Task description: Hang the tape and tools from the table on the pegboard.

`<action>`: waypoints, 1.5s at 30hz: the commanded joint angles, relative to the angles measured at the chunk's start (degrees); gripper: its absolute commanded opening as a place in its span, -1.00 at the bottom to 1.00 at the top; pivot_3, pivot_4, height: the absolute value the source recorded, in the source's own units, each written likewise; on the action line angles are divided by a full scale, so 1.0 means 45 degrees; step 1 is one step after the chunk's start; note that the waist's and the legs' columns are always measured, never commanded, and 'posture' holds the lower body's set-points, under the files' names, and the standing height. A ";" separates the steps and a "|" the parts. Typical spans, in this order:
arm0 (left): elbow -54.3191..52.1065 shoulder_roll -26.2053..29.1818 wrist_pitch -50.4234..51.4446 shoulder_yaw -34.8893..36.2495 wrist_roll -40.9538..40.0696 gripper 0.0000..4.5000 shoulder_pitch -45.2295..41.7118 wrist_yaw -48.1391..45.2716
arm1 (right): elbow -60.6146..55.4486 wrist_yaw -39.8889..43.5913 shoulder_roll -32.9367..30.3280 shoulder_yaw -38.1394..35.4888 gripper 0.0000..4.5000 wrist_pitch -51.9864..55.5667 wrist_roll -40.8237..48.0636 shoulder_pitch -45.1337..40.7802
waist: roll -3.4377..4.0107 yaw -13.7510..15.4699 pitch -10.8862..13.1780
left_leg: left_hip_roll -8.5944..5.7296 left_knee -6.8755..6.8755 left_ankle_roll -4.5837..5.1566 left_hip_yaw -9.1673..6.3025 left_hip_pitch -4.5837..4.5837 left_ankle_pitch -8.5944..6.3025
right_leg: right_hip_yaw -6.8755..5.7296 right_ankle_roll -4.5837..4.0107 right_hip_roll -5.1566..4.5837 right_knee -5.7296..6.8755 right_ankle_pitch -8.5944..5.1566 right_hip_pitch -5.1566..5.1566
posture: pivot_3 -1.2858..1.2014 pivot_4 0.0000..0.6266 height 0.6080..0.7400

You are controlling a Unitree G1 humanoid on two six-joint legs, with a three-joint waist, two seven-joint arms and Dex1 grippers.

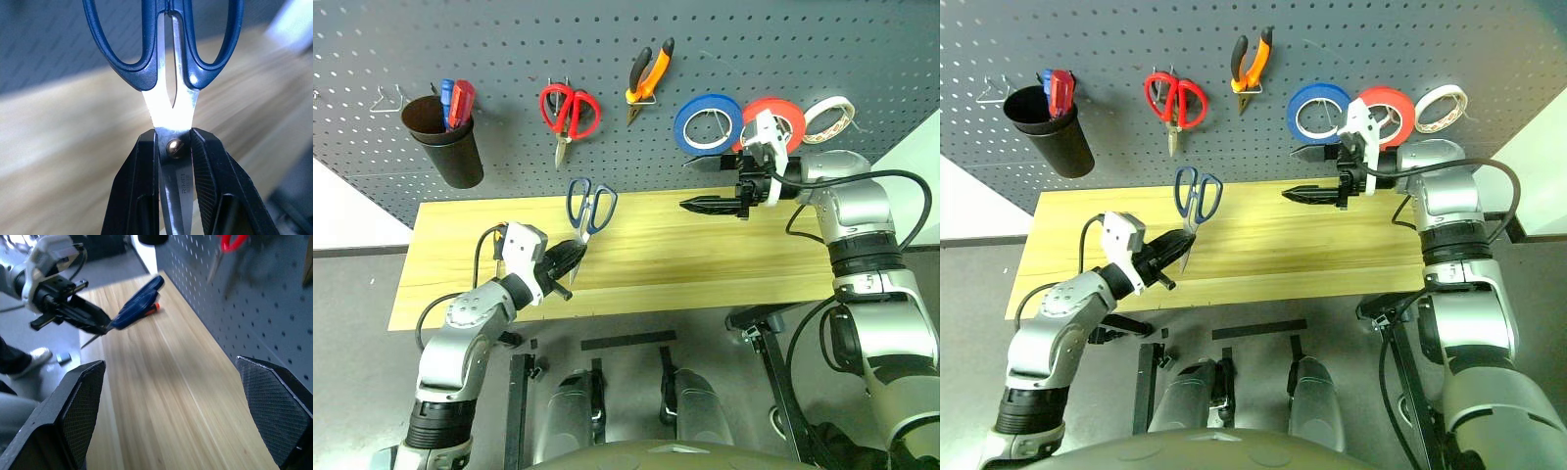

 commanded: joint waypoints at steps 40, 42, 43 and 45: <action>1.0860 0.0411 -0.8412 -0.0174 0.3056 -0.73 -0.6871 -0.0314 | -0.3799 -0.2160 -0.0651 -0.1631 1.00 0.3034 0.3122 0.0109 | -0.0003 -0.0115 -0.1007 | -0.0011 0.0009 0.0004 0.0031 -0.0023 0.0002 | 0.0000 0.0003 0.0024 0.0003 0.0002 -0.0022 | -0.03 -0.73 1.00; 1.1551 0.0289 -0.8517 -0.0215 0.3276 -0.73 -0.7438 0.0049 | -0.3812 -0.2207 -0.0628 -0.1624 1.00 0.3005 0.3114 0.0140 | -0.0006 -0.0133 -0.1010 | -0.0013 0.0010 0.0004 0.0031 -0.0023 0.0002 | 0.0000 0.0003 0.0024 0.0004 0.0002 -0.0022 | -0.02 -0.73 1.00; 1.1918 0.0212 -0.8466 -0.0237 0.3403 -0.73 -0.7747 0.0308 | -0.3818 -0.2229 -0.0610 -0.1614 1.00 0.2983 0.3105 0.0157 | -0.0006 -0.0133 -0.1010 | -0.0013 0.0009 0.0004 0.0031 -0.0023 0.0002 | 0.0000 0.0003 0.0023 0.0003 0.0002 -0.0022 | -0.02 -0.73 1.00; 1.2550 -0.0024 -0.8165 -0.0158 0.3361 -0.73 -0.8403 0.0653 | -0.3825 -0.2273 -0.0557 -0.1579 1.00 0.2929 0.3082 0.0176 | -0.0006 -0.0113 -0.1014 | -0.0014 0.0009 0.0004 0.0029 -0.0023 0.0002 | 0.0000 0.0004 0.0023 0.0005 0.0002 -0.0022 | -0.02 -0.72 1.00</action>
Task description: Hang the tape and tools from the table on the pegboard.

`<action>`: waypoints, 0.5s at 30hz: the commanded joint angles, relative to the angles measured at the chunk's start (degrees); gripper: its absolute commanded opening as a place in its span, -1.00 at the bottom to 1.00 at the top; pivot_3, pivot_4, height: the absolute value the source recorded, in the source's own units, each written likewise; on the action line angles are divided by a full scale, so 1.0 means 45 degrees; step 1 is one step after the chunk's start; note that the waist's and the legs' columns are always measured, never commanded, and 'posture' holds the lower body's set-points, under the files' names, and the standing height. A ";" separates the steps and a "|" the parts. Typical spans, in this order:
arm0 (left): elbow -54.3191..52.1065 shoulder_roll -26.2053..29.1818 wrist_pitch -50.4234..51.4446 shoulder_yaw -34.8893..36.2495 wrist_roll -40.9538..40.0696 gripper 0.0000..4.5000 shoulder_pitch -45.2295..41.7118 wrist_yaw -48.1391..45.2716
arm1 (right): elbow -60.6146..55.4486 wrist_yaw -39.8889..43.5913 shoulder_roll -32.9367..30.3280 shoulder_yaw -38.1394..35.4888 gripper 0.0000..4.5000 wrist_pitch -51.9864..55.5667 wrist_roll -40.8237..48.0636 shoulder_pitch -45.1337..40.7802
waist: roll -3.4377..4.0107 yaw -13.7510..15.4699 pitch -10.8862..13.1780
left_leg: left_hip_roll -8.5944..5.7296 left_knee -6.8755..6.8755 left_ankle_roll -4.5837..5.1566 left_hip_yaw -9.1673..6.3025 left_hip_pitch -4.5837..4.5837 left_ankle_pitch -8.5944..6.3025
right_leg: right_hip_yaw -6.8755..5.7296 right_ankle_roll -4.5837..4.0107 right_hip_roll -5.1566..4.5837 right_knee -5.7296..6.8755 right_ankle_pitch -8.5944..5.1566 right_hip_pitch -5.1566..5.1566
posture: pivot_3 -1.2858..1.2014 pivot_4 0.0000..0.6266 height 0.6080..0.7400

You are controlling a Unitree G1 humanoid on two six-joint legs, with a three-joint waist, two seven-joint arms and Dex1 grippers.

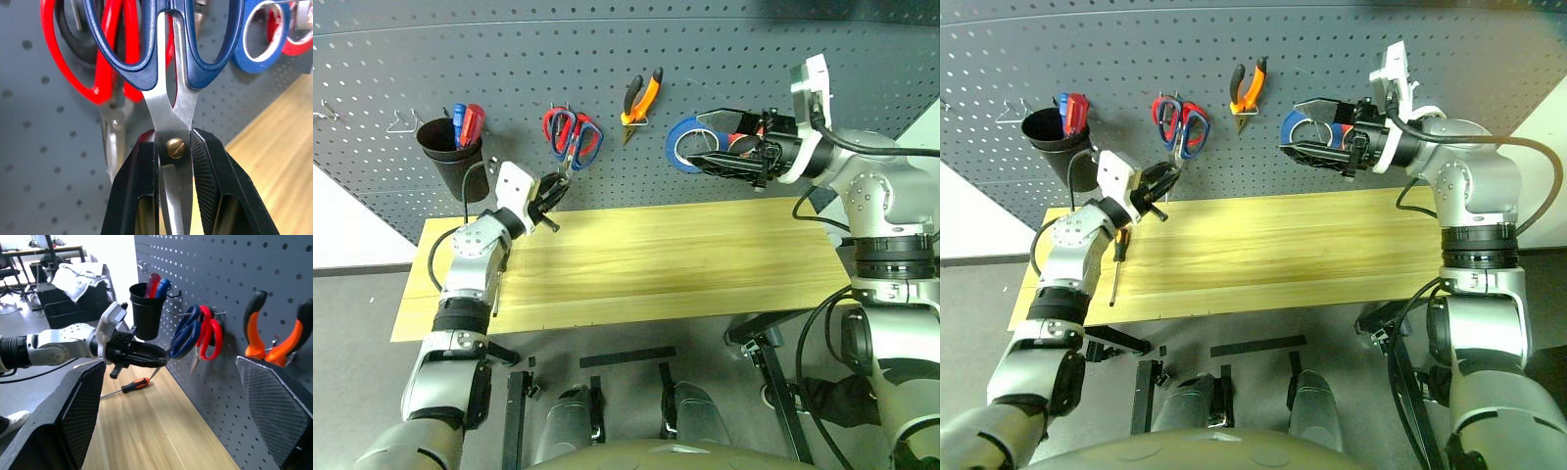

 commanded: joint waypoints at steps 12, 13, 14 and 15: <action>-0.2519 -0.0051 0.1872 0.0426 -0.0470 0.71 0.0319 0.1156 | -0.0531 -0.0077 -0.0075 -0.0180 1.00 -0.0427 0.0119 0.0020 | 0.0004 -0.0326 -0.0008 | 0.0000 0.0001 0.0000 -0.0005 0.0005 0.0000 | 0.0003 0.0001 -0.0003 0.0010 0.0000 0.0000 | 0.00 -0.70 1.00; -0.3221 0.0015 0.2171 0.0442 -0.0577 0.84 0.0733 0.1118 | -0.0584 -0.0073 -0.0090 -0.0166 1.00 -0.0427 0.0109 0.0078 | 0.0006 -0.0337 -0.0009 | 0.0002 -0.0001 0.0000 -0.0005 0.0011 0.0000 | 0.0003 0.0001 -0.0002 0.0014 0.0000 0.0000 | 0.00 -0.69 1.00; -0.3915 0.0016 0.2559 0.0512 -0.0747 0.99 0.1107 0.1192 | -0.0626 -0.0063 -0.0107 -0.0163 1.00 -0.0408 0.0116 0.0128 | 0.0007 -0.0342 -0.0010 | 0.0003 -0.0002 0.0000 -0.0005 0.0015 0.0001 | 0.0003 0.0001 -0.0001 0.0017 0.0000 0.0000 | 0.00 -0.68 1.00; -0.4755 0.0004 0.3088 0.0624 -0.0987 0.99 0.1528 0.1332 | -0.0699 -0.0062 -0.0121 -0.0169 1.00 -0.0339 0.0152 0.0191 | 0.0007 -0.0340 -0.0010 | 0.0005 -0.0002 -0.0001 -0.0005 0.0017 0.0001 | 0.0005 0.0001 -0.0001 0.0018 0.0000 0.0000 | 0.01 -0.68 1.00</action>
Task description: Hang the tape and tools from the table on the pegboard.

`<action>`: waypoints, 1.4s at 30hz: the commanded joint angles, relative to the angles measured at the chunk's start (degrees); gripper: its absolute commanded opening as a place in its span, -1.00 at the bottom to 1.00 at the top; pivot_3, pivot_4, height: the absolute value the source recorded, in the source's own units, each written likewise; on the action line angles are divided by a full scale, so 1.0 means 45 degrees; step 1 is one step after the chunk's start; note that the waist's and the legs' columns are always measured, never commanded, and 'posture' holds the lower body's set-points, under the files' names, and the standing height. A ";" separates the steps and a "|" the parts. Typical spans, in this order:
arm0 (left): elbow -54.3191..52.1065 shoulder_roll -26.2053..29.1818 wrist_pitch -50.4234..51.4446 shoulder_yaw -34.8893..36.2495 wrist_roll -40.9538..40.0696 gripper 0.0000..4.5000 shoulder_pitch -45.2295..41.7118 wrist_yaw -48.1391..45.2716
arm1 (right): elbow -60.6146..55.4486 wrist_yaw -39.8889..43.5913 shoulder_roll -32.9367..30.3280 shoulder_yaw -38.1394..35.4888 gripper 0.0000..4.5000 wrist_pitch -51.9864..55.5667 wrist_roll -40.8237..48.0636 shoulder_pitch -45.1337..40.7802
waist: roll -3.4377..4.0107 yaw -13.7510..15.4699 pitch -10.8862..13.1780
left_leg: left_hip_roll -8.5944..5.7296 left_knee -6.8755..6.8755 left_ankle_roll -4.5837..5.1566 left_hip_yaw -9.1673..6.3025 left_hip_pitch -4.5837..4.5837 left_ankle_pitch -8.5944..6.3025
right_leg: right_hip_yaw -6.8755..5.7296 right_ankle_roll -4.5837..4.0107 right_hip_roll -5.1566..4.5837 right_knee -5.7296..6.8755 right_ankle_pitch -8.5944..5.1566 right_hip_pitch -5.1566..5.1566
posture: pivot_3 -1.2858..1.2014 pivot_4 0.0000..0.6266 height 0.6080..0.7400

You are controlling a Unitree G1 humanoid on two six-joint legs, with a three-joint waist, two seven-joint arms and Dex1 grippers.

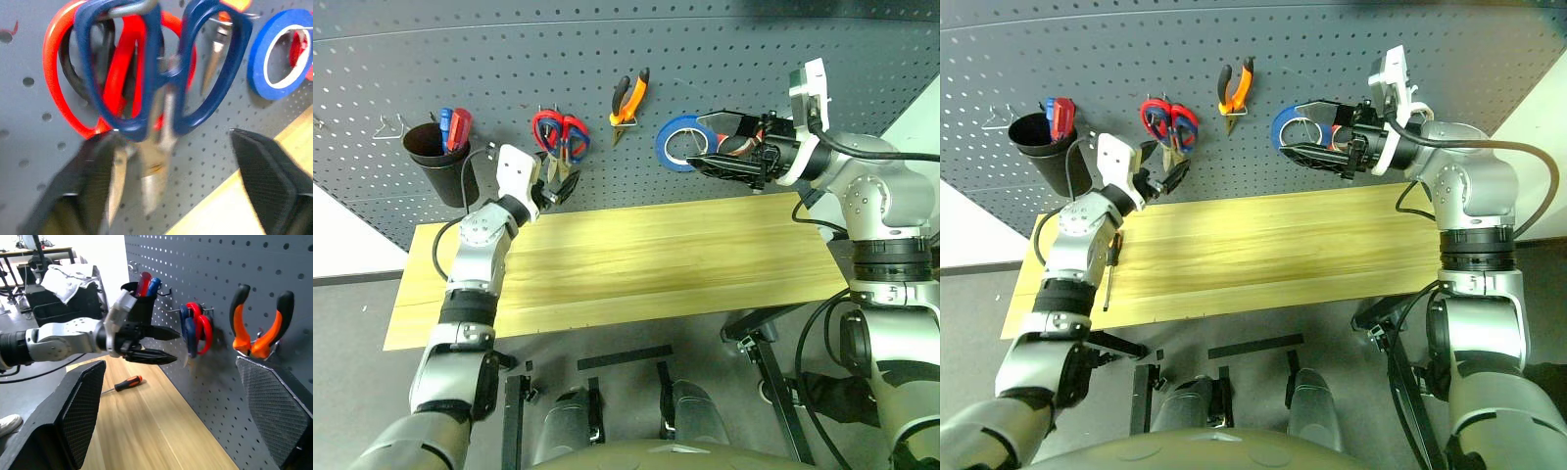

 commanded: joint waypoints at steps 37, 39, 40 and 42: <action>0.0268 0.2765 1.0853 0.0725 -0.0155 0.99 0.0387 0.3057 | 0.3390 0.0396 0.3066 0.4463 1.00 -0.1648 -0.3970 -0.1235 | 0.0022 0.0812 0.1126 | 0.0000 -0.0010 -0.0012 -0.0053 0.0100 0.0004 | 0.0025 -0.0004 0.0008 0.0011 -0.0007 0.0081 | 0.13 0.12 1.00; 0.1111 0.2731 1.0364 0.0623 0.0048 0.99 -0.0068 0.3060 | 0.3178 0.0371 0.3097 0.4395 1.00 -0.1492 -0.3981 -0.1145 | 0.0024 0.0819 0.1313 | -0.0001 -0.0011 -0.0012 -0.0050 0.0084 0.0004 | 0.0025 -0.0003 0.0008 0.0016 -0.0006 0.0060 | 0.13 0.15 1.00; 0.1649 0.2697 1.0231 0.0578 0.0138 0.99 -0.0354 0.3095 | 0.3052 0.0359 0.3103 0.4351 1.00 -0.1377 -0.3960 -0.1093 | 0.0027 0.0823 0.1381 | -0.0002 -0.0013 -0.0011 -0.0049 0.0081 0.0004 | 0.0024 -0.0003 0.0008 0.0018 -0.0006 0.0053 | 0.13 0.16 1.00; 0.2727 0.2579 0.9814 0.0393 0.0289 0.99 -0.0858 0.3002 | 0.2791 0.0300 0.3111 0.4277 1.00 -0.1113 -0.3914 -0.0988 | 0.0022 0.0831 0.1511 | -0.0002 -0.0014 -0.0011 -0.0046 0.0057 0.0004 | 0.0022 -0.0003 0.0008 0.0026 -0.0006 0.0021 | 0.13 0.17 1.00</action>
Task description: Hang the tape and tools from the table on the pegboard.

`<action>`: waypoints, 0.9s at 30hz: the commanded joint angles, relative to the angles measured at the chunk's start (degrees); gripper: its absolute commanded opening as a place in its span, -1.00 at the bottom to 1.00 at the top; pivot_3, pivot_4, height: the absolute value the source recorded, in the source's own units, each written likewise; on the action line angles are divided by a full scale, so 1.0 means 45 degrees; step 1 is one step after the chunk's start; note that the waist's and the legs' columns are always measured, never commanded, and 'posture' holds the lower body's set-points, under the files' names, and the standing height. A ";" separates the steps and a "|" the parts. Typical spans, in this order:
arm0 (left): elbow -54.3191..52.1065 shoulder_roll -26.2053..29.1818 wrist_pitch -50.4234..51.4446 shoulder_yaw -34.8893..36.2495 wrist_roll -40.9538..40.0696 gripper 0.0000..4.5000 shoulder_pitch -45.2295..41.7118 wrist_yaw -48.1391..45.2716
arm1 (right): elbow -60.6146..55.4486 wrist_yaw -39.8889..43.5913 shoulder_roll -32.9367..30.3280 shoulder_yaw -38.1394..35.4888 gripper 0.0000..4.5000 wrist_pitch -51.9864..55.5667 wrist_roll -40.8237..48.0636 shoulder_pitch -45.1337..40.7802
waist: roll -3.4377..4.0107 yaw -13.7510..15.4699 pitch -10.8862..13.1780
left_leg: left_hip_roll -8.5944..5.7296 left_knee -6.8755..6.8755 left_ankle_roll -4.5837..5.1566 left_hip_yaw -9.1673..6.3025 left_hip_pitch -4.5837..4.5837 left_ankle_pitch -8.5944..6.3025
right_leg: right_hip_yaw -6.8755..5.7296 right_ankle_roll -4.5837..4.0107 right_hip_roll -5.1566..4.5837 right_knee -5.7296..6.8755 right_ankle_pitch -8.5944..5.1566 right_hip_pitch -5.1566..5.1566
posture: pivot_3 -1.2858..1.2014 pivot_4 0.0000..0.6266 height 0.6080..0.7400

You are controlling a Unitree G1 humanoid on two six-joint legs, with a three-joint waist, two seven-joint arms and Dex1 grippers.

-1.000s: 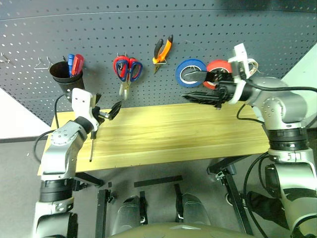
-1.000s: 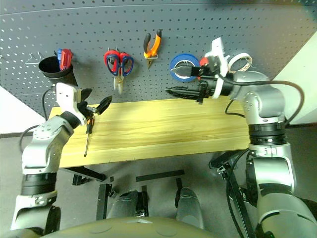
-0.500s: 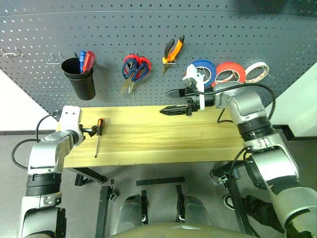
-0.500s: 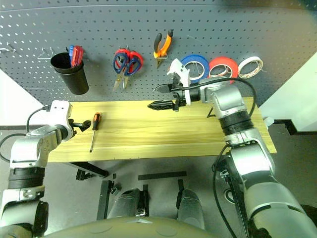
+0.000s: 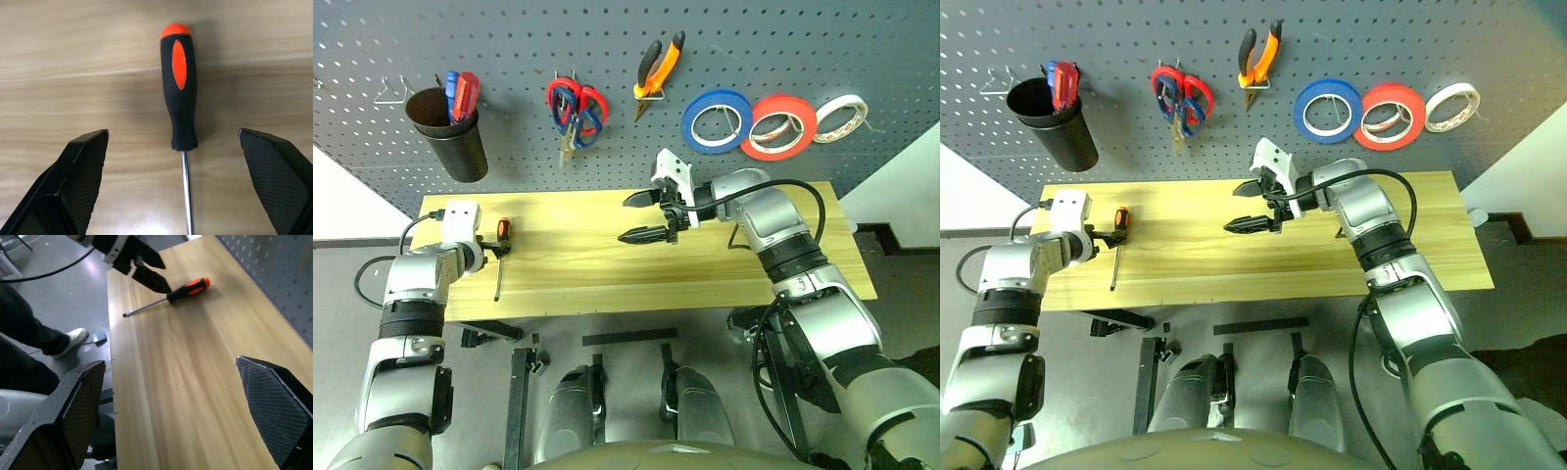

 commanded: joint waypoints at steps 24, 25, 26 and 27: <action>0.3671 -0.0599 -0.0813 -0.0047 0.0768 -0.73 -0.1685 0.0317 | -0.1186 -0.0374 -0.0611 -0.0884 1.00 0.1237 0.0241 0.0274 | -0.0007 -0.0047 0.0384 | 0.0002 -0.0003 0.0001 0.0054 -0.0028 0.0000 | 0.0001 0.0003 -0.0011 0.0003 0.0000 -0.0041 | 0.11 0.08 1.00; 0.3146 -0.0565 -0.0535 -0.0045 0.0698 -0.73 -0.1487 0.0214 | -0.1071 -0.0368 -0.0601 -0.0955 1.00 0.1197 0.0265 0.0184 | -0.0007 -0.0047 0.0384 | 0.0002 -0.0003 0.0001 0.0055 -0.0028 0.0000 | 0.0001 0.0003 -0.0011 0.0003 0.0000 -0.0041 | 0.11 0.06 1.00; 0.2333 -0.0498 -0.0148 -0.0133 0.0610 -0.73 -0.1162 -0.0049 | -0.0969 -0.0353 -0.0608 -0.1027 1.00 0.1139 0.0288 0.0091 | -0.0007 -0.0044 0.0384 | 0.0002 -0.0003 0.0001 0.0056 -0.0028 0.0000 | 0.0000 0.0003 -0.0011 0.0002 0.0000 -0.0041 | 0.11 0.02 1.00; 0.1472 -0.0410 0.0156 -0.0264 0.0516 -0.73 -0.0798 -0.0402 | -0.0899 -0.0332 -0.0622 -0.1099 1.00 0.1085 0.0306 0.0016 | -0.0008 -0.0059 0.0383 | 0.0002 -0.0004 0.0001 0.0057 -0.0029 0.0000 | 0.0000 0.0003 -0.0012 0.0002 0.0000 -0.0041 | 0.11 0.00 1.00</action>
